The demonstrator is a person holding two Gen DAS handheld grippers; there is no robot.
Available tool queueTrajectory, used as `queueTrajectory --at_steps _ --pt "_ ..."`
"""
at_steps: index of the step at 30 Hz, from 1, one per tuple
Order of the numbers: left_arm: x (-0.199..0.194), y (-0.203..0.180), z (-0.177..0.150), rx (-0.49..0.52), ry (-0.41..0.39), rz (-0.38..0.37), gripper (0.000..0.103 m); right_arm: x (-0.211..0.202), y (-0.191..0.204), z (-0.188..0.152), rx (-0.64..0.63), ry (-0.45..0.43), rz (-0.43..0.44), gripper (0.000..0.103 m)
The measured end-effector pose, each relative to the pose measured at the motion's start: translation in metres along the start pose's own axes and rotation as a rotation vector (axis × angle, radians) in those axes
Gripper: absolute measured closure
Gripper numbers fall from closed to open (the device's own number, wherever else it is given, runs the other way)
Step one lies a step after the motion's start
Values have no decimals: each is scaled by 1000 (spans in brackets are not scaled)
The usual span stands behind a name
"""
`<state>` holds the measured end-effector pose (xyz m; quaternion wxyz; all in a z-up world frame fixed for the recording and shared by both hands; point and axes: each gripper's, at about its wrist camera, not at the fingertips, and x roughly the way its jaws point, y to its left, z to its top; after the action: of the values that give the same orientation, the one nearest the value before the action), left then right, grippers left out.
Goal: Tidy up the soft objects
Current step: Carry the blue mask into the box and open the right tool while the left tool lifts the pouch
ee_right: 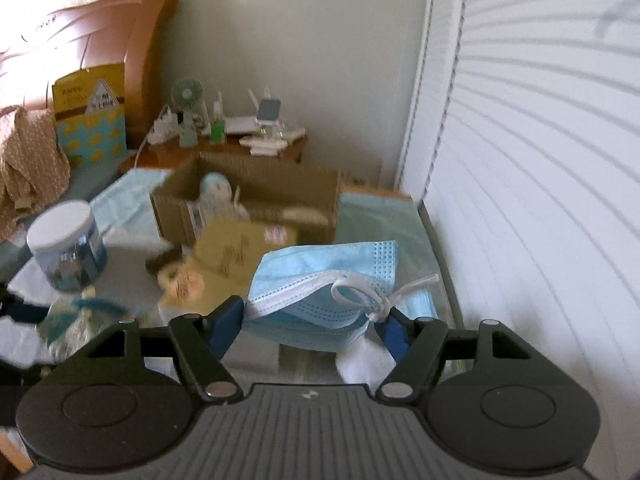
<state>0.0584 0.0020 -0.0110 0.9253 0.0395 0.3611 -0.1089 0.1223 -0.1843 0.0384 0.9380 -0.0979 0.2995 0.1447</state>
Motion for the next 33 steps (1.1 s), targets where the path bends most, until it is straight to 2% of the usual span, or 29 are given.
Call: queueTrajectory --at_steps 9,13,19,20,22,23,28,33 --pt "-4 23 2 -44 -18 49 44 47 2 62 -33 -32 56 27" --pt "-3 31 4 -67 -21 63 44 79 3 90 -26 -9 108 27" --pt "1 39 7 -87 -21 87 44 129 6 119 -29 34 136 26" --pt "2 40 8 -90 -21 92 44 135 6 121 -27 43 148 25" --pt "2 42 9 -92 -22 100 44 148 4 125 -8 64 158 10" --pt "3 42 10 -92 -21 104 44 152 3 125 5 71 171 7" --pt "3 41 12 -86 -25 105 44 152 -5 123 57 83 214 2" --pt "0 36 13 -63 -33 98 44 131 -13 119 111 58 227 0"
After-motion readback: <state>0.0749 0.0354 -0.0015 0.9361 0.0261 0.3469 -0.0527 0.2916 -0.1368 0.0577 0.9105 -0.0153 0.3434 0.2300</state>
